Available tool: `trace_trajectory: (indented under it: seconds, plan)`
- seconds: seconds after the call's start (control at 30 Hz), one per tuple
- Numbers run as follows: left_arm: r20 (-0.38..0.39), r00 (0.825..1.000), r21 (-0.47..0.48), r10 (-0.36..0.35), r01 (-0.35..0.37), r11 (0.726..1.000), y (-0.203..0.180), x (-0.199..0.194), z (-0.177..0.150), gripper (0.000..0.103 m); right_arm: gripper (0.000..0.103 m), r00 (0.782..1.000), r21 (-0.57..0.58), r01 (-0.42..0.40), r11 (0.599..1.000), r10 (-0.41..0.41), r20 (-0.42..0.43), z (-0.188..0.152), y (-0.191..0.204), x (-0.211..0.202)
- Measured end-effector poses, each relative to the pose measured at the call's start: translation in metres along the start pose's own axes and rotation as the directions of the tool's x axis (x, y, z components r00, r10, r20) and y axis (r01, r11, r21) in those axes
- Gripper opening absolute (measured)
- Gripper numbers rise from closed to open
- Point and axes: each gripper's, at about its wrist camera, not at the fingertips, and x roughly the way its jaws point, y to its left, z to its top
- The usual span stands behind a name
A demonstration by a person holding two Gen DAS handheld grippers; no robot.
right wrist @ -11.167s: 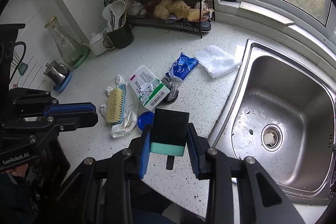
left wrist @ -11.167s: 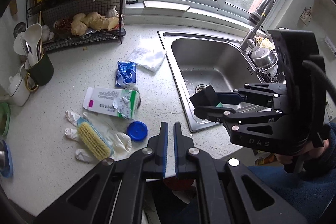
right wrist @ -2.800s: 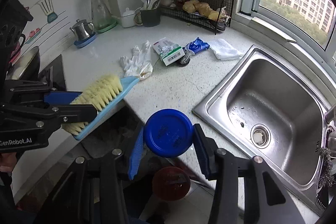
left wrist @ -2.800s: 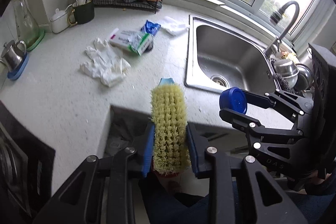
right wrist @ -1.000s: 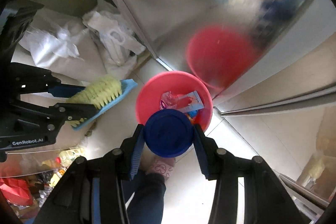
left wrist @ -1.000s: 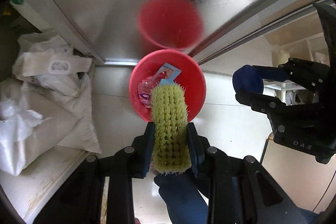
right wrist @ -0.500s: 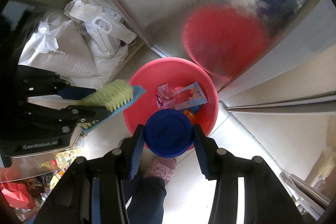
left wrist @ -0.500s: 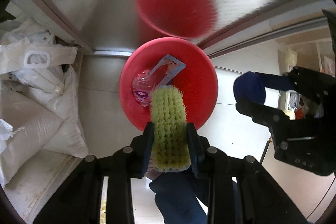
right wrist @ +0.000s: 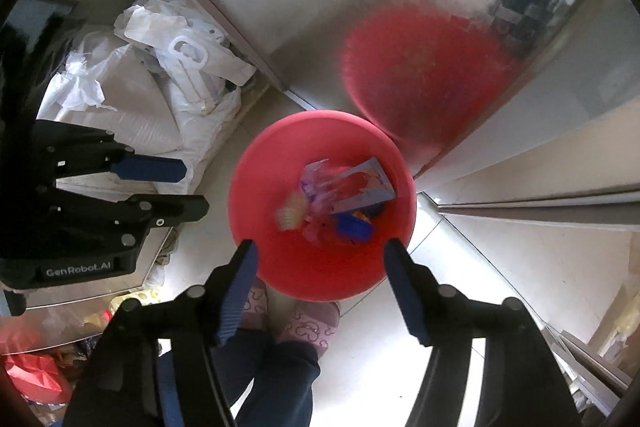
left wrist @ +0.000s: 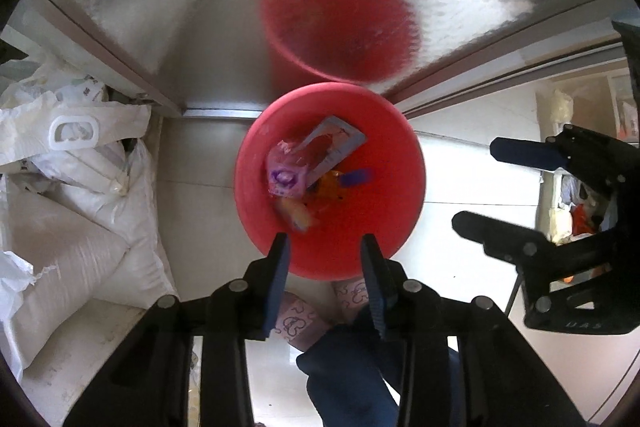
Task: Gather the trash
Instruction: 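Open both tools to drop the lid and brush into the red bucket, then raise both tools back up toward the counter items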
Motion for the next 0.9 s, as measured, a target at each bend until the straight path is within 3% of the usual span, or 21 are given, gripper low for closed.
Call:
trace_trajectory:
  seconds: [0.23,0.5,0.9]
  plan:
    - [0.015,0.999,0.017,0.051,-0.051,0.999,-0.002,-0.014,-0.002,0.039,0.076,1.0,0.006,0.01,1.0,-0.01,-0.002,-0.003,0.002,-0.006]
    - [0.039,0.995,0.043,0.096,-0.098,0.994,-0.011,-0.056,-0.014,0.045,0.076,1.0,0.006,-0.012,1.0,0.012,0.019,-0.009,0.02,-0.042]
    - [0.12,0.984,-0.009,0.133,-0.133,0.991,-0.047,-0.199,-0.06,0.045,0.077,0.997,0.02,-0.047,0.999,0.045,0.069,-0.024,0.056,-0.148]
